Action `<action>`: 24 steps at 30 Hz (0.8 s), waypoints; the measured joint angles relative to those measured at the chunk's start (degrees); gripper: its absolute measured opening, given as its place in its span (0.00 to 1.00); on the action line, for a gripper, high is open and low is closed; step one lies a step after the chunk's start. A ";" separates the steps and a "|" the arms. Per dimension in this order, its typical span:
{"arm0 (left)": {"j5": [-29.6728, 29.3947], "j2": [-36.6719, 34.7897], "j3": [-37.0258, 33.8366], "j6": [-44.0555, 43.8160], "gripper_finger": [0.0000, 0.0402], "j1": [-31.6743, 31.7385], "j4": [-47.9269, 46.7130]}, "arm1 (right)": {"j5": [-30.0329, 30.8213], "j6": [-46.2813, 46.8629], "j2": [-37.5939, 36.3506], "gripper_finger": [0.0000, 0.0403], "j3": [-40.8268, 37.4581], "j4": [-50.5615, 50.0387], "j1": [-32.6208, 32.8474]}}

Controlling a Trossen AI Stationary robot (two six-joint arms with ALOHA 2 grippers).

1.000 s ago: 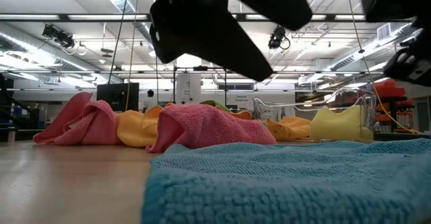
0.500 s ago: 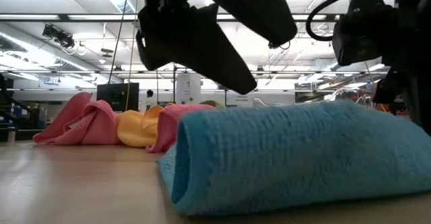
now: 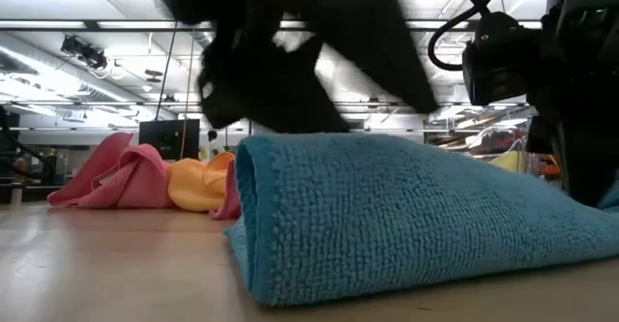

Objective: Fold microfiber towels
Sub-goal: Fold the blue towel

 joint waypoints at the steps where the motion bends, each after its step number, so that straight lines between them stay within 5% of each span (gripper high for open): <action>1: 0.17 0.61 -0.02 -0.15 0.54 0.00 -0.03 | -0.09 -0.15 0.00 0.01 0.00 0.15 0.00; 10: 2.71 1.60 -0.02 2.48 0.46 0.00 -0.92 | -0.49 -0.71 0.00 0.01 0.00 0.07 0.07; 18: 12.07 1.28 -0.02 2.90 0.04 1.34 -5.39 | -0.97 -7.14 0.00 0.06 0.00 0.09 0.35; 24: 13.85 1.04 0.00 2.94 0.06 2.03 -5.63 | -2.56 -17.78 -1.50 0.19 0.00 -0.18 0.79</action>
